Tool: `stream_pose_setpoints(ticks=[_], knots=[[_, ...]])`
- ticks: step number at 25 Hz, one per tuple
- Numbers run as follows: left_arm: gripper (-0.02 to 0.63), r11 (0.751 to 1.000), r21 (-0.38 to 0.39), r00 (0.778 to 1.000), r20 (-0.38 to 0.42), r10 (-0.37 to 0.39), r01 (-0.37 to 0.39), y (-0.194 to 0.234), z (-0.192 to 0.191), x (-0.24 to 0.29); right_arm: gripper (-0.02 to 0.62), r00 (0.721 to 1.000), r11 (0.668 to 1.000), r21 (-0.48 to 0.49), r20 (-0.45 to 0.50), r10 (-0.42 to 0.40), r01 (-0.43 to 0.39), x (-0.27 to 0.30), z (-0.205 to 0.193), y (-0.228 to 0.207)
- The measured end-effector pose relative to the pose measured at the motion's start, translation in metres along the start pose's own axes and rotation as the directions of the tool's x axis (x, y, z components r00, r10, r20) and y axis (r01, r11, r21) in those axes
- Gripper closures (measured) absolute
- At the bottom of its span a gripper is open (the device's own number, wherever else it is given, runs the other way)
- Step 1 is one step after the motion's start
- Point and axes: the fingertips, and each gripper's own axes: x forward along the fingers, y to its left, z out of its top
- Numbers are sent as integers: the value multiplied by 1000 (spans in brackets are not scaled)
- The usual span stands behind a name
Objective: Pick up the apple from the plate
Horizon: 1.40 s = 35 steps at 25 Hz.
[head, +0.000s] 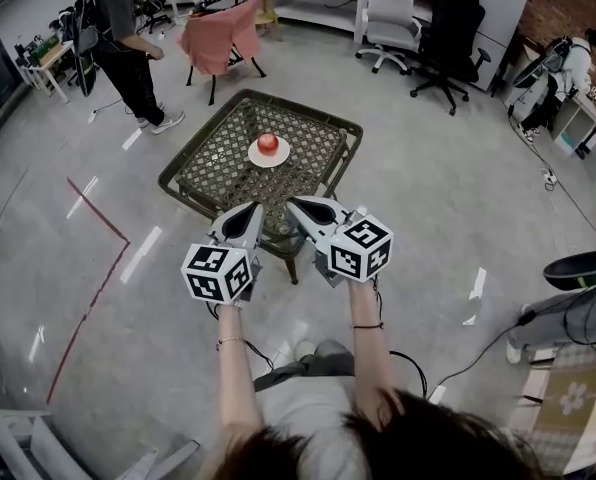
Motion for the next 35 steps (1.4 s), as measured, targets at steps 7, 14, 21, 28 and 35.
stream_pose_setpoints(ticks=[7, 14, 21, 28, 35], knots=[[595, 1000, -5, 1000, 0, -7, 7, 8, 2, 6, 586, 1000, 1000, 8, -3, -19, 19, 9, 2, -9], [595, 999, -38, 1000, -8, -2, 2, 18, -8, 16, 586, 999, 1000, 21, -30, -19, 19, 18, -9, -21], [595, 999, -39, 1000, -22, 10, -11, 31, -4, 39, 586, 999, 999, 38, -45, -7, 9, 35, -6, -48], [595, 997, -55, 999, -25, 47, -48, 54, -5, 66, 586, 998, 999, 49, -57, 19, -16, 57, -5, -80], [595, 994, -75, 997, -24, 76, -77, 81, -3, 94, 586, 996, 997, 58, -71, 45, -41, 83, -2, -111]])
